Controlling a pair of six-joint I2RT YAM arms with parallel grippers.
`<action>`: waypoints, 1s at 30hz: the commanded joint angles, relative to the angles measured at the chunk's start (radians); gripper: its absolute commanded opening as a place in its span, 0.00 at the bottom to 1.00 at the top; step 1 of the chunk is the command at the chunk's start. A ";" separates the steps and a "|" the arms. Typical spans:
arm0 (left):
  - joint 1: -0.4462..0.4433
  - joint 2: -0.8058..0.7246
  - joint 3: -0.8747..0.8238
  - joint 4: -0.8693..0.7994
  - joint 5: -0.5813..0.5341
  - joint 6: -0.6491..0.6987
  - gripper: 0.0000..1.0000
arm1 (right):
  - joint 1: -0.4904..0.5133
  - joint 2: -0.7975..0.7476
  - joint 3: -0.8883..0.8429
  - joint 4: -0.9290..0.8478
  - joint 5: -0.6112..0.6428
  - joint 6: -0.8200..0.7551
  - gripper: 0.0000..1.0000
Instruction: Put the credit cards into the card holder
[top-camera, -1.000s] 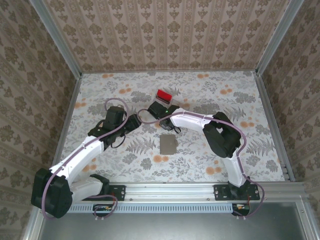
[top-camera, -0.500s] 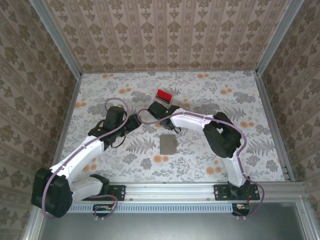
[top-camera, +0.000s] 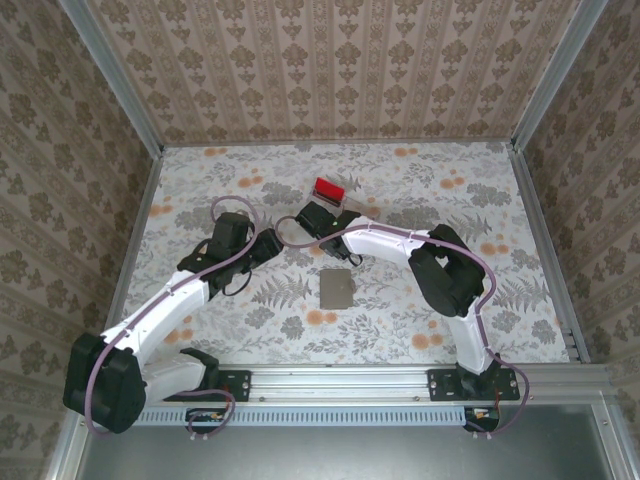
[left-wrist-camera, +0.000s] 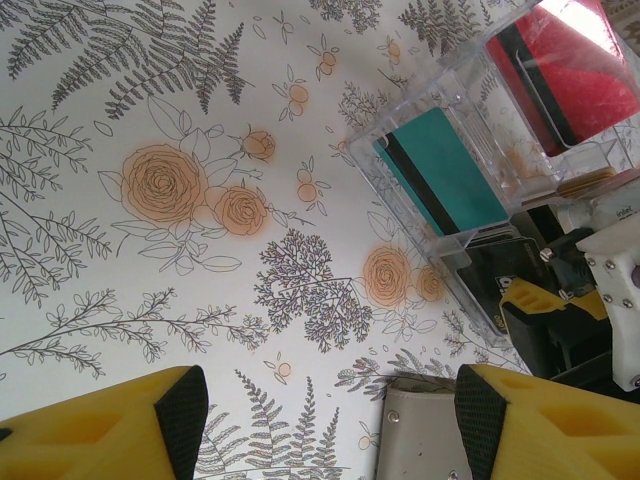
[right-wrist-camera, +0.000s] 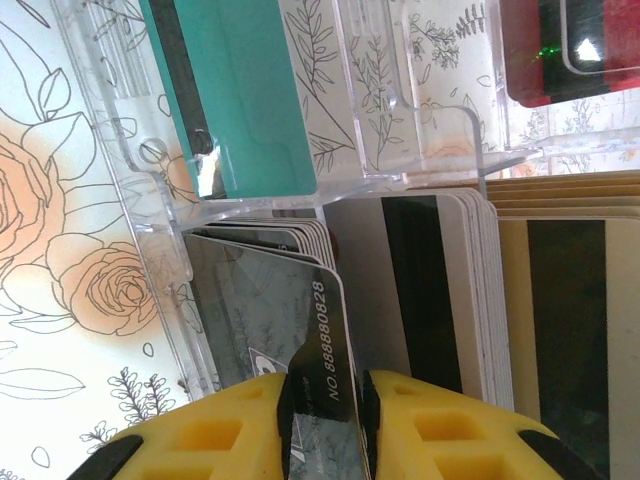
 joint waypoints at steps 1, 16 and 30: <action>0.008 0.005 0.004 0.009 0.004 -0.014 0.70 | -0.004 -0.048 -0.012 0.006 0.040 -0.008 0.26; 0.008 0.011 0.001 0.011 0.006 -0.013 0.70 | -0.005 -0.063 -0.006 -0.015 -0.006 0.000 0.11; 0.008 0.016 0.004 0.014 0.014 -0.014 0.70 | -0.035 -0.075 0.028 -0.070 -0.109 0.040 0.11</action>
